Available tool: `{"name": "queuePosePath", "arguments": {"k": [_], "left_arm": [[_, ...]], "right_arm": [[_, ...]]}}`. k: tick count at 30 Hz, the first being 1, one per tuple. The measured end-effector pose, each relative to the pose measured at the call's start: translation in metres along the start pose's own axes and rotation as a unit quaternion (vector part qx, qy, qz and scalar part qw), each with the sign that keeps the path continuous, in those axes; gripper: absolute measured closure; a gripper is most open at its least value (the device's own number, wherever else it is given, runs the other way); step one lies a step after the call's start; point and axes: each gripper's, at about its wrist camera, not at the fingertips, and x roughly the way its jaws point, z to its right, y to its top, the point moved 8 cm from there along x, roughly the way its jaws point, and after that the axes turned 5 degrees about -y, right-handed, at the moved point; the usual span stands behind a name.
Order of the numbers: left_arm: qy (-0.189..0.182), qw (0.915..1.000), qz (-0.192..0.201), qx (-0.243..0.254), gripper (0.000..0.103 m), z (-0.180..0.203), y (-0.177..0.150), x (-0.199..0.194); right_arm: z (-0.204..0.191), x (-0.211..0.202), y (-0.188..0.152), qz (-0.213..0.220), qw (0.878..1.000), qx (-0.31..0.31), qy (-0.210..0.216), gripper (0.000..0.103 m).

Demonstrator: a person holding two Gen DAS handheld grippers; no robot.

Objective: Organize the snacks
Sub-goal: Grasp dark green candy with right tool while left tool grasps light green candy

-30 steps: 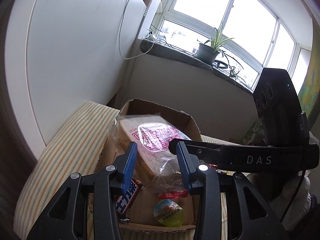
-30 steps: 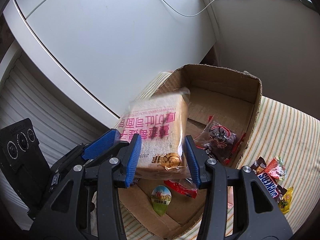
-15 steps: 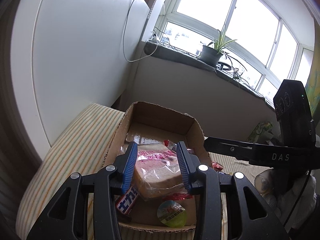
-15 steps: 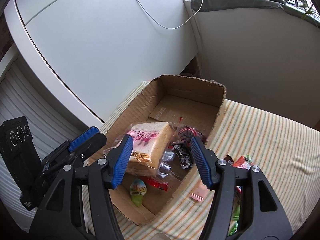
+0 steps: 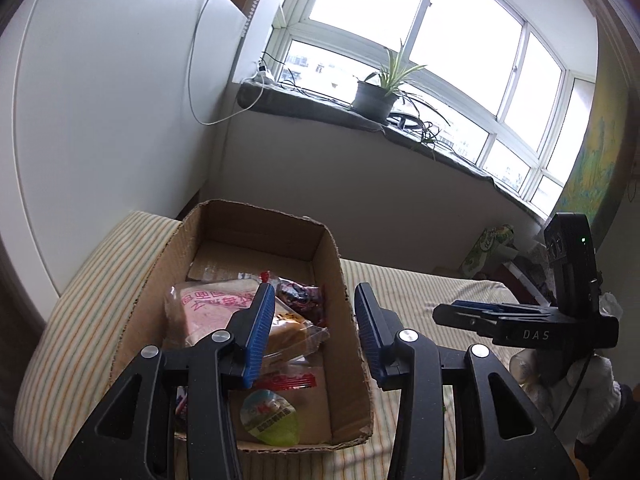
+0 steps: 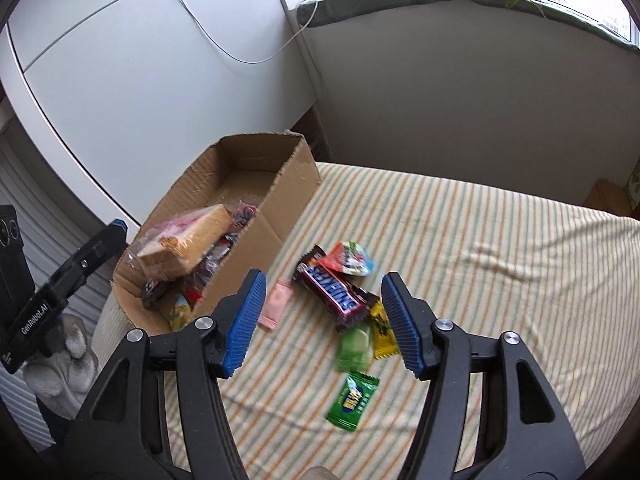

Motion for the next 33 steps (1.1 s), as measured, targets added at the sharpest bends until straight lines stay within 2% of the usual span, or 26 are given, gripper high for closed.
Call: {"name": "queuePosePath", "arguments": {"k": [8,13,17,21,23,24,29,33], "left_arm": [[-0.033,0.9987,-0.028,0.025,0.064,0.034,-0.015,0.013],[-0.055,0.9963,-0.049,0.043,0.064,0.062,-0.027,0.023],[-0.068,0.9936,-0.079,0.042,0.066,0.074,-0.039,0.038],[-0.068,0.9914,-0.101,0.048,0.068,0.086,-0.050,0.050],[-0.067,0.9903,-0.109,0.055,0.068,0.091,-0.055,0.054],[-0.067,0.9895,-0.115,0.057,0.068,0.094,-0.058,0.057],[-0.066,0.9846,-0.152,0.057,0.068,0.102,-0.077,0.074],[-0.051,0.9820,-0.171,0.061,0.068,0.104,-0.087,0.088]], "right_arm": [[0.003,0.018,-0.062,-0.039,0.997,-0.040,-0.050,0.040],[0.001,0.026,-0.079,-0.049,0.995,-0.054,-0.075,0.040],[0.003,0.033,-0.086,-0.057,0.995,-0.045,-0.067,0.058],[0.003,0.031,-0.090,-0.048,0.994,-0.059,-0.077,0.062],[0.005,0.028,-0.092,-0.045,0.993,-0.067,-0.084,0.074],[0.006,0.027,-0.093,-0.044,0.992,-0.070,-0.090,0.076],[0.018,0.016,-0.098,-0.039,0.996,-0.046,-0.068,0.077],[0.016,0.016,-0.099,-0.035,0.994,-0.073,-0.070,0.077]]}}
